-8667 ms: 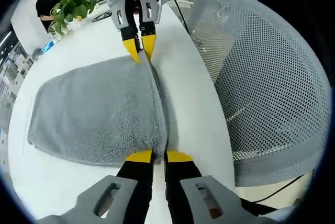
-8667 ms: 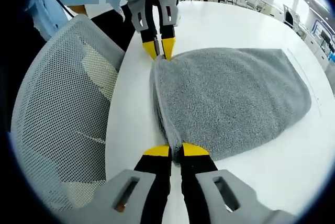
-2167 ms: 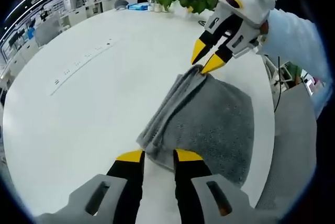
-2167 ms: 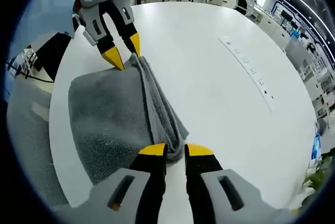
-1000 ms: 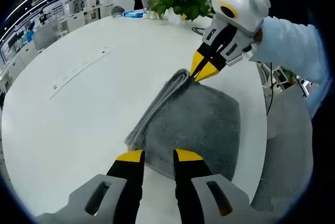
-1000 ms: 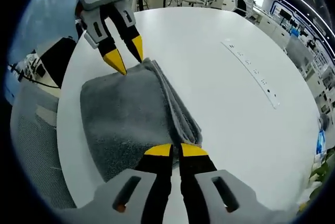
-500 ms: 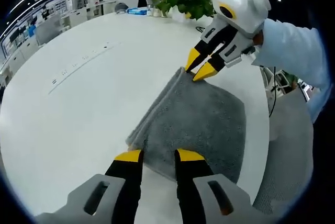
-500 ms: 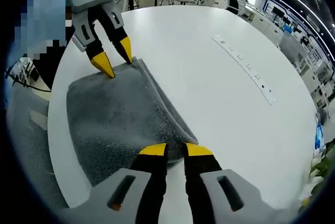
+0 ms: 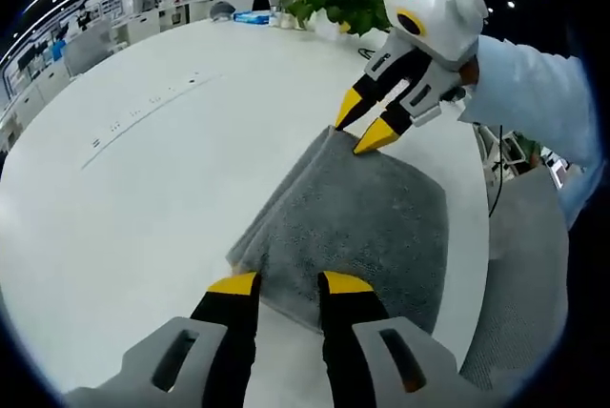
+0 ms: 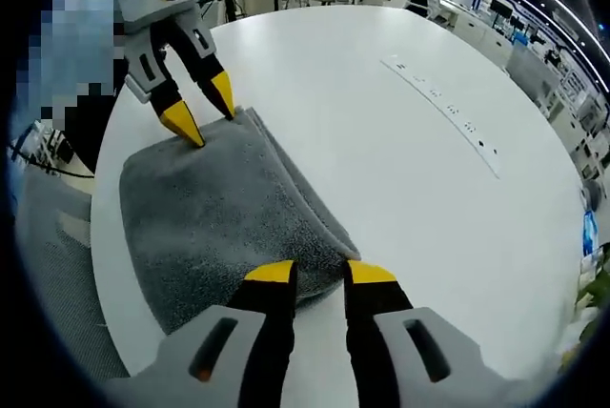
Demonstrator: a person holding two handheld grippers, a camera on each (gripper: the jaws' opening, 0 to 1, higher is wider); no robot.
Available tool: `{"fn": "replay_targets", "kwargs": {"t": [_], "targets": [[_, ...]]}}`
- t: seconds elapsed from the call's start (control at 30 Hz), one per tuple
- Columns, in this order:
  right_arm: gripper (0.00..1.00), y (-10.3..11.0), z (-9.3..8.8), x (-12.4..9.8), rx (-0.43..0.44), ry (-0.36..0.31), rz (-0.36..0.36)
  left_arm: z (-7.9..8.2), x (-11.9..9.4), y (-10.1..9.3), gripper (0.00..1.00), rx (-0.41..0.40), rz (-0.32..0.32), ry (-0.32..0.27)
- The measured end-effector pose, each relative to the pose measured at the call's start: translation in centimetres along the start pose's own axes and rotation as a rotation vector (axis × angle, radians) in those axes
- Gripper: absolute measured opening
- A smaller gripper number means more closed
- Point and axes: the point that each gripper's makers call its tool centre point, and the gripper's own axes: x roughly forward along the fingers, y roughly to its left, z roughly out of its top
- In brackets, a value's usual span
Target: Fold the towel on the table until its edges align and the towel forms a compact rectangular stack.
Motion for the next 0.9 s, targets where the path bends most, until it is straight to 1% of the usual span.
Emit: {"fn": "replay_targets", "kwargs": {"t": [0.13, 0.23, 0.37, 0.53, 0.57, 0.6, 0.63, 0.7, 0.8, 0.83, 0.9], "targets": [[0.23, -0.2, 0.1, -0.7, -0.008, -0.010, -0.005, -0.1, -0.6, 0.0, 0.27, -0.006, 0.008, -0.021], [0.25, 0.1, -0.2, -1.6, 0.011, -0.021, -0.002, -0.2, -1.1, -0.4, 0.28, -0.011, 0.012, -0.030], [0.28, -0.1, -0.5, -1.8, 0.038, -0.036, 0.004, -0.5, -1.6, -0.3, 0.31, -0.035, 0.010, -0.049], [0.32, 1.0, -0.8, -2.3, 0.073, -0.059, 0.032, -0.7, -2.8, -1.2, 0.33, -0.049, 0.011, -0.073], [0.32, 1.2, -0.9, -2.3, 0.077, -0.059, 0.039, -1.0, -2.8, -0.9, 0.34, -0.045, 0.012, -0.073], [0.33, 1.5, -1.1, -2.4, 0.075, -0.058, 0.040, -1.2, -3.0, -0.9, 0.34, -0.039, 0.014, -0.072], [0.34, 1.9, -1.4, -2.5, 0.066, -0.055, 0.039, -1.5, -3.2, -1.6, 0.34, -0.038, 0.014, -0.071], [0.35, 2.4, -1.8, -2.8, 0.064, -0.057, 0.043, -2.2, -3.6, -1.6, 0.36, -0.041, 0.011, -0.075], [0.37, 2.9, -2.1, -3.0, 0.070, -0.062, 0.048, -2.3, -3.9, -2.3, 0.38, -0.039, 0.004, -0.099], [0.37, 3.0, -2.2, -3.0, 0.070, -0.064, 0.050, -2.3, -4.0, -2.8, 0.39, -0.035, 0.004, -0.110], [0.38, 3.3, -2.4, -3.1, 0.071, -0.068, 0.050, -2.3, -4.4, -2.2, 0.40, -0.034, 0.016, -0.129]]}}
